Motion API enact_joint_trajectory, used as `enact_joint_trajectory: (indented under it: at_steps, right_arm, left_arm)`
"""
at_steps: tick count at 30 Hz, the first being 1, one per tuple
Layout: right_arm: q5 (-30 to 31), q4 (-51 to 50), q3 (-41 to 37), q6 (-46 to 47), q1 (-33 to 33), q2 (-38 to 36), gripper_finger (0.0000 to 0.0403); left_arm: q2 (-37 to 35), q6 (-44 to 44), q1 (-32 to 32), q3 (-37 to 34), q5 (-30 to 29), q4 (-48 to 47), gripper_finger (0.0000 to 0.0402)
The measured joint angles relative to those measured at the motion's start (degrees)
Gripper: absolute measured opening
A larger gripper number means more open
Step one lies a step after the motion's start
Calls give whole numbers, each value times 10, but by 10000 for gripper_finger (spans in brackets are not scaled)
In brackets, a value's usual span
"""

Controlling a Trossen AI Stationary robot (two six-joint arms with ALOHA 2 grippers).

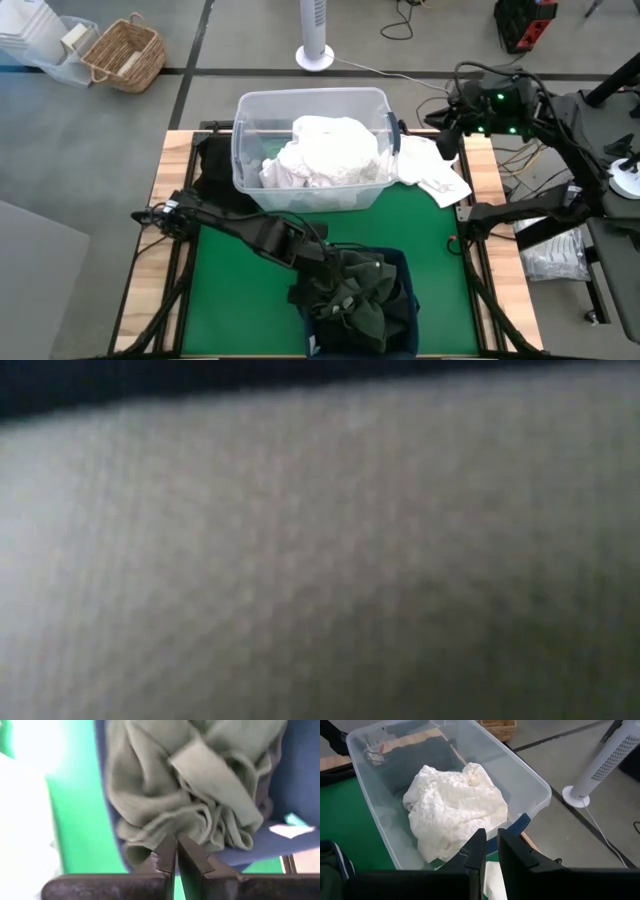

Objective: Sort clothes
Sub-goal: Put the white underwear into the transparent laundry bin

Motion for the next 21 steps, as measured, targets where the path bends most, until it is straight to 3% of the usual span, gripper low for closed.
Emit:
enact_joint_trajectory:
  at_steps: [10, 17, 21]
  right_arm:
    - [0, -39, 0, -11, 0, -31, 38]
    - [1, -71, 0, -23, 0, -33, 38]
    - [1, -74, -6, -25, 0, -33, 38]
  left_arm:
    - [-71, -4, 2, 70, -141, 4, 0]
    - [-147, -10, 2, 53, -230, 13, 0]
    - [-197, -22, 2, 8, -264, 11, 0]
